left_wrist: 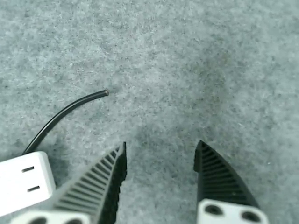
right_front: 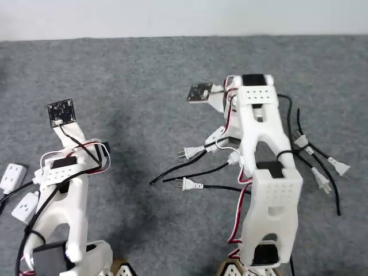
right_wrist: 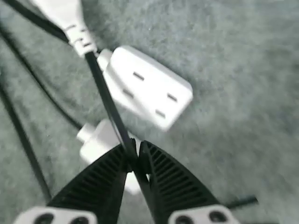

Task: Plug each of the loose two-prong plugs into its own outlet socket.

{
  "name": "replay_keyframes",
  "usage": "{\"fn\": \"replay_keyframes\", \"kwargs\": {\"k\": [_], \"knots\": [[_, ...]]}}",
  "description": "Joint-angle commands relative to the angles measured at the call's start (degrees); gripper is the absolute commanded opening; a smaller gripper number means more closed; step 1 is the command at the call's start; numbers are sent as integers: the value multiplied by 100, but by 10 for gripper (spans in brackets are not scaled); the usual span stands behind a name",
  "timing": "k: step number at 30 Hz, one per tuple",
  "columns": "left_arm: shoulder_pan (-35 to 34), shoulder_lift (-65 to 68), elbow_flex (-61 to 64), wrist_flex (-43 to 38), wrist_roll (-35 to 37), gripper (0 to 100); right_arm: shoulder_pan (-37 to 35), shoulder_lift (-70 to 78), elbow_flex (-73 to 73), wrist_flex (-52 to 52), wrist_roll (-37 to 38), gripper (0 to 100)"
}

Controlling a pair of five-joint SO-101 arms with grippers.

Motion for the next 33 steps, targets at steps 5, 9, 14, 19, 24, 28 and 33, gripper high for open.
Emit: {"fn": "replay_keyframes", "kwargs": {"k": [5, 9, 14, 19, 24, 28, 33], "knots": [[53, -158, -40, -114, 9, 225, 840, -1367, -88, 391, 237, 9], [53, -158, -40, -114, 9, 225, 1613, -1596, -88, 602, 747, 9], [53, -158, -31, -114, 9, 225, 2686, -1648, -97, 549, 1389, 9], [53, -158, -31, -114, 9, 225, 2853, -1437, -53, 848, 1363, 9], [44, -158, -22, -114, 9, 225, 2105, -1543, -44, 1297, 1292, 164], [44, -158, -22, -114, 9, 225, 1226, -1851, 352, 1297, 1002, 346], [44, -158, -22, -114, 9, 225, -40, -2053, 1336, 1270, 1002, 342]]}}
